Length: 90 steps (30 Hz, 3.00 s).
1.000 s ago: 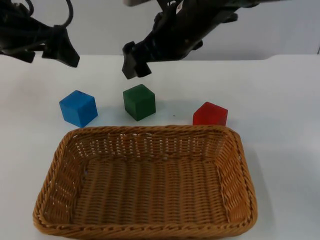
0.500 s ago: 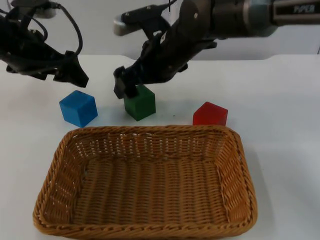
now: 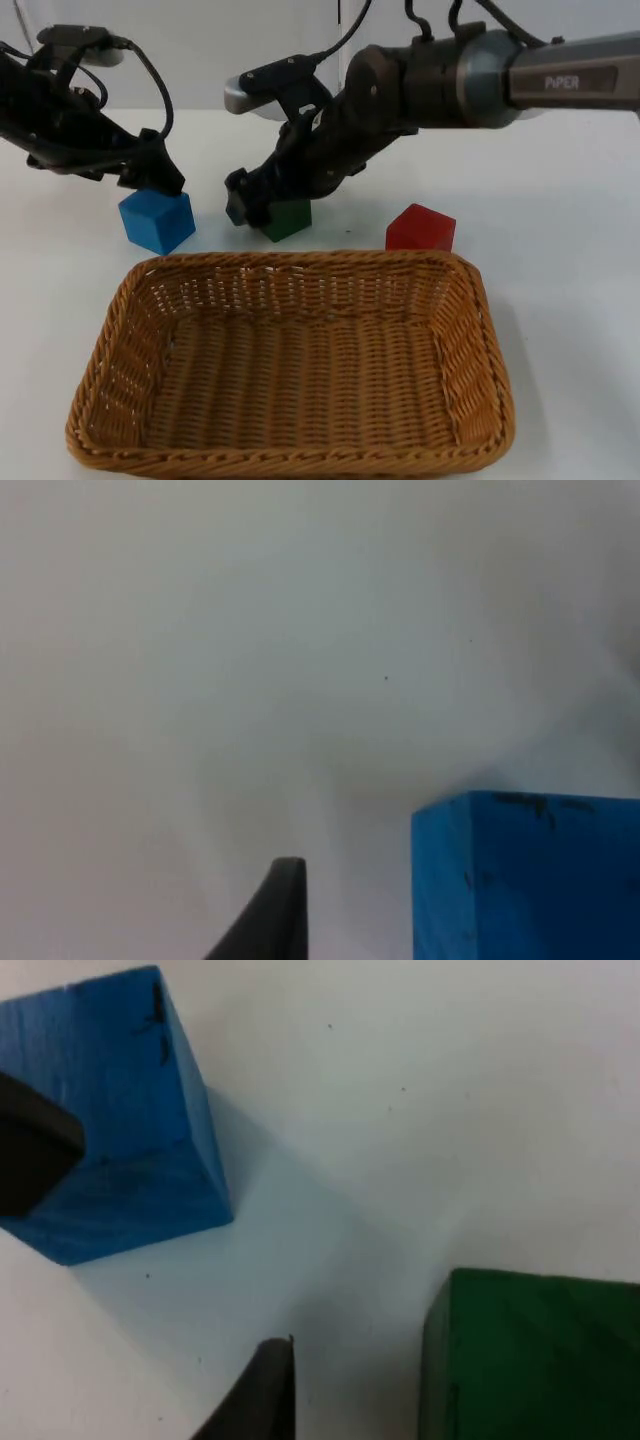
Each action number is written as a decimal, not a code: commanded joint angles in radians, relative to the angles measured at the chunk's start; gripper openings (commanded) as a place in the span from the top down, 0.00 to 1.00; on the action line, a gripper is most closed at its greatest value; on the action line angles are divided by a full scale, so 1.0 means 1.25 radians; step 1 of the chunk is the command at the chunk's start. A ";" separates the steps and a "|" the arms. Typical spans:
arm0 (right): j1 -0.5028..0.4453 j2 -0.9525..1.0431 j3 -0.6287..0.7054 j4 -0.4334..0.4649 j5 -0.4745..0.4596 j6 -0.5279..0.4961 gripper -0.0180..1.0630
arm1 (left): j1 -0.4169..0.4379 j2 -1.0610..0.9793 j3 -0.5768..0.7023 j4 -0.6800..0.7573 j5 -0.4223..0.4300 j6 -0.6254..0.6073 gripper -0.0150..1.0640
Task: Pick up one cube with each hand and place exactly two cubes into the same basket, leaving the remaining cube outside.
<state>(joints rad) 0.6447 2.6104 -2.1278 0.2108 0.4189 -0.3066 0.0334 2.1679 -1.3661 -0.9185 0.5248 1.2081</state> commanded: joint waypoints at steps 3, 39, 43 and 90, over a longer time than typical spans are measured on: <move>0.006 0.003 -0.005 -0.002 -0.024 -0.001 0.01 | 0.001 0.014 -0.004 -0.027 -0.004 0.018 0.01; 0.002 0.030 -0.005 -0.005 -0.085 -0.001 0.16 | 0.001 0.094 -0.004 -0.054 -0.033 0.058 0.02; 0.002 0.030 -0.005 -0.005 -0.078 0.007 0.37 | 0.001 0.094 -0.004 -0.054 -0.033 0.058 0.14; -0.025 -0.400 -0.005 -0.083 0.364 0.016 0.99 | 0.001 -0.337 -0.003 0.164 0.212 -0.282 0.99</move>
<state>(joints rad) 0.6131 2.1440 -2.1291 0.1057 0.8423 -0.3017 0.0334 1.7759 -1.3680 -0.7217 0.7543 0.8735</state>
